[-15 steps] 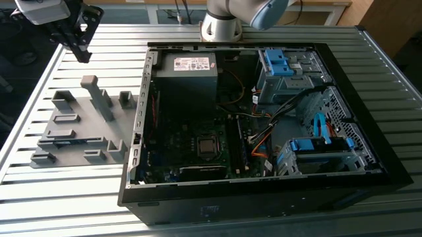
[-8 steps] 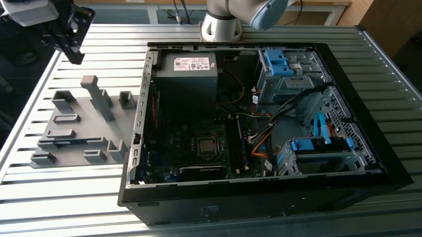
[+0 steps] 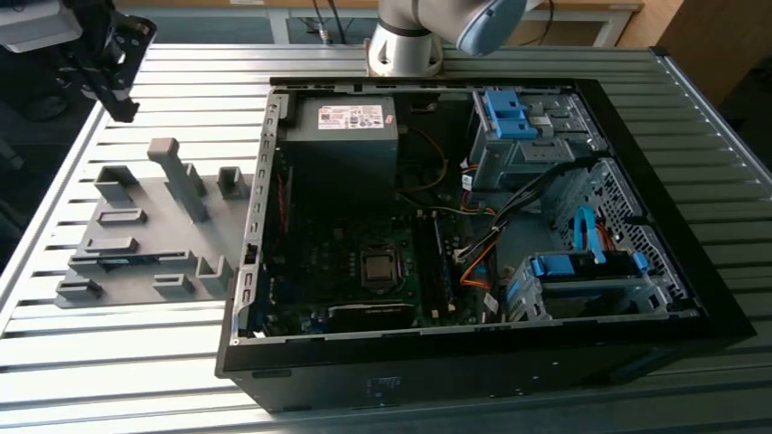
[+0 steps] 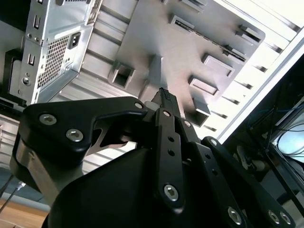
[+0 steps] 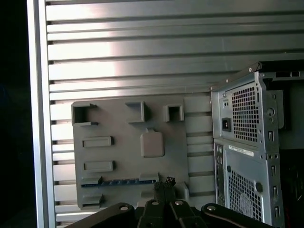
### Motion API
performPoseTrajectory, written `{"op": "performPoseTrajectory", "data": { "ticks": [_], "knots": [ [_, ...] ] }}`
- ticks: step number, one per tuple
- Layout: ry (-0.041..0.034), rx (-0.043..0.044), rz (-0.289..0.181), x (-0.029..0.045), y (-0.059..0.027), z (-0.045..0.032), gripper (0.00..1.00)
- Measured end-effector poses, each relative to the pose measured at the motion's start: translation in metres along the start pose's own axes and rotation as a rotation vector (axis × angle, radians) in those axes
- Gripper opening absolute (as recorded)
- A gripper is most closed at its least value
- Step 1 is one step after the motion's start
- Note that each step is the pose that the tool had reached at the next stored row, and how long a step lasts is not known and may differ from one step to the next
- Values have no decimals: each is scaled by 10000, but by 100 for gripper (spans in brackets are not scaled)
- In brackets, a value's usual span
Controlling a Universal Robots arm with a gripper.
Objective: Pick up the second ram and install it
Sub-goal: 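Reach for the second ram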
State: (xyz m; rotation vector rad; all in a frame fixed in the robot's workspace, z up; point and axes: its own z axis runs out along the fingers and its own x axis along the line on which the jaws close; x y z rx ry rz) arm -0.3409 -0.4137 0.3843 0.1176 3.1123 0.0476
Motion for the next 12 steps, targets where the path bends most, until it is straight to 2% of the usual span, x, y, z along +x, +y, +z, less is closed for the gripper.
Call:
{"op": "performPoseTrajectory", "data": {
  "ticks": [6,12],
  "knots": [
    [1,1,0,162,-80,-1,11],
    [1,0,1,432,-117,-4,11]
  ]
}}
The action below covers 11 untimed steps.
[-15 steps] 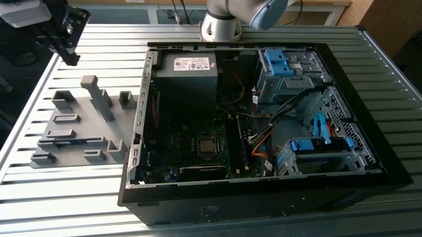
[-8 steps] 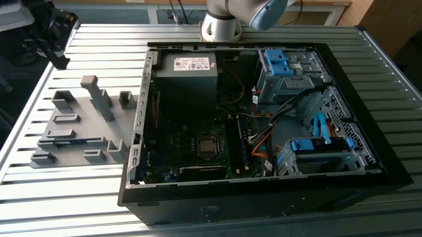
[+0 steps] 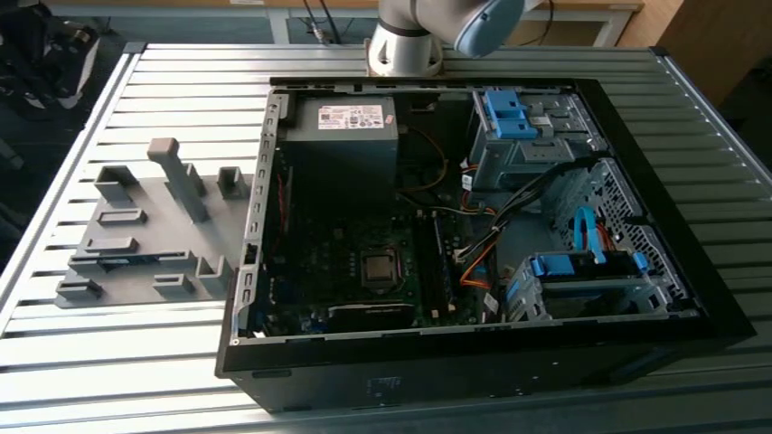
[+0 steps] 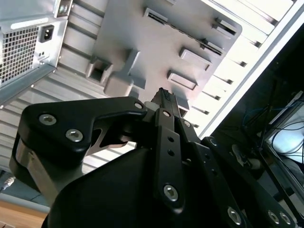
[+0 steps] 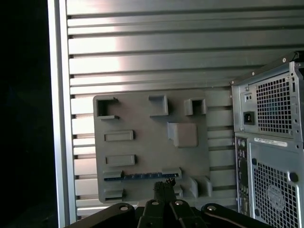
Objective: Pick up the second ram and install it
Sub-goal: 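Reach for the second ram, then pick up the second ram and move it above second insertion slot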
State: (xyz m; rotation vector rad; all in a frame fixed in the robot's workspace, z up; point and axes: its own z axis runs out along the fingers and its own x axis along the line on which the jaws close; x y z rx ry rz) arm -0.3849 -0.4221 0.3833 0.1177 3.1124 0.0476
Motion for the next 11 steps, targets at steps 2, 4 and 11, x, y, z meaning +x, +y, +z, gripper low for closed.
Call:
{"op": "performPoseTrajectory", "data": {
  "ticks": [2,4,11],
  "knots": [
    [-1,-1,-1,81,-9,0,11],
    [0,0,1,116,-14,-1,11],
    [0,0,-1,139,-15,-2,11]
  ]
}}
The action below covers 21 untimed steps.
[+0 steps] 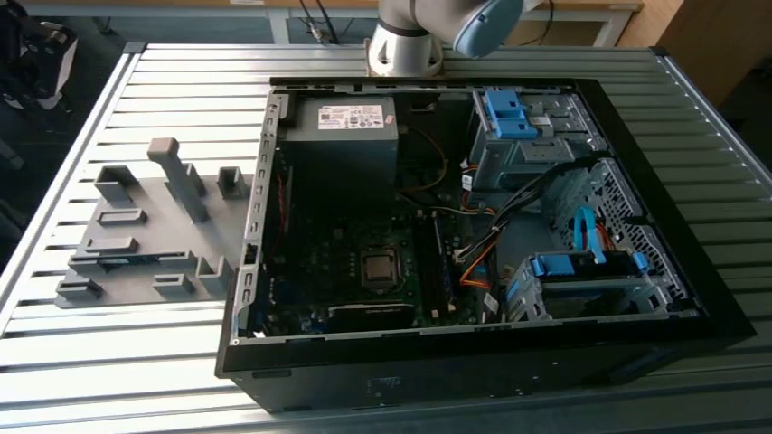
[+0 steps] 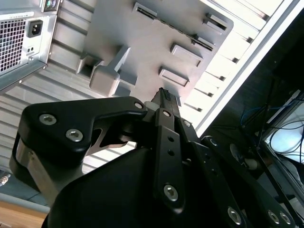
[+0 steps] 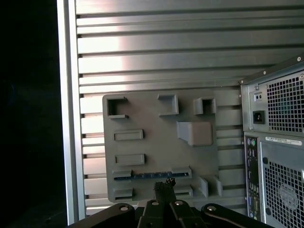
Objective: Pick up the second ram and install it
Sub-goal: 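Pick up the second ram and move it above second insertion slot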
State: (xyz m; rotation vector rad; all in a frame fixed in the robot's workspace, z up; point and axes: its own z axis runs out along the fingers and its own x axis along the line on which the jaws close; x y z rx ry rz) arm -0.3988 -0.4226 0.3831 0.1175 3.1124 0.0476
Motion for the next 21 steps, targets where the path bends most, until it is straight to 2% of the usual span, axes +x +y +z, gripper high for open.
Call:
{"op": "performPoseTrajectory", "data": {
  "ticks": [11,21],
  "knots": [
    [1,0,-26,12,-1,-1,11],
    [13,-9,-398,30,-9,-1,11]
  ]
}}
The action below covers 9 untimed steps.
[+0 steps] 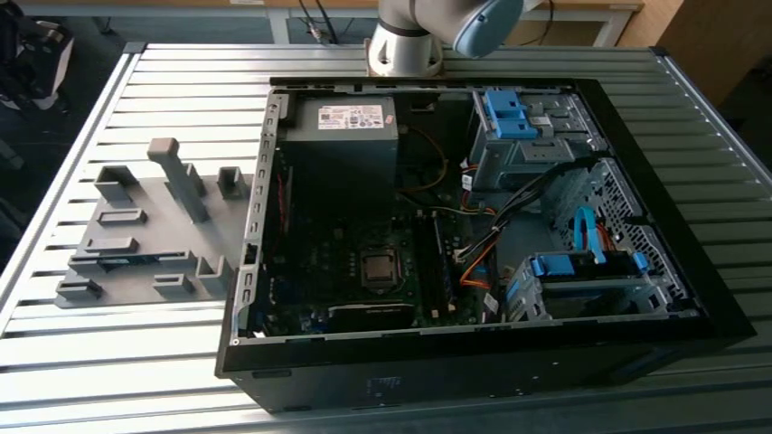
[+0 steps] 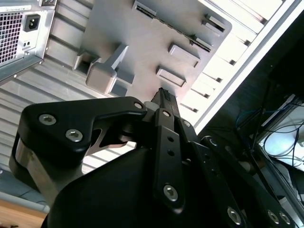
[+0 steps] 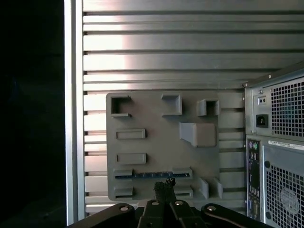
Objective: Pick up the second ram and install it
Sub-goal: 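Pick up the second ram and move it above second insertion slot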
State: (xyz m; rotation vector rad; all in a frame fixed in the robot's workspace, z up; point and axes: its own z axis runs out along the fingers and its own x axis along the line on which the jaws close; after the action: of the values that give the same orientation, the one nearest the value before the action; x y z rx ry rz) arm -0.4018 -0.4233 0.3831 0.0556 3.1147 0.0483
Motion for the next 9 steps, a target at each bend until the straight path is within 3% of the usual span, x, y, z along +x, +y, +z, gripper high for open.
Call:
{"op": "performPoseTrajectory", "data": {
  "ticks": [9],
  "knots": [
    [10,-9,-322,8,-4,0,11]
  ]
}}
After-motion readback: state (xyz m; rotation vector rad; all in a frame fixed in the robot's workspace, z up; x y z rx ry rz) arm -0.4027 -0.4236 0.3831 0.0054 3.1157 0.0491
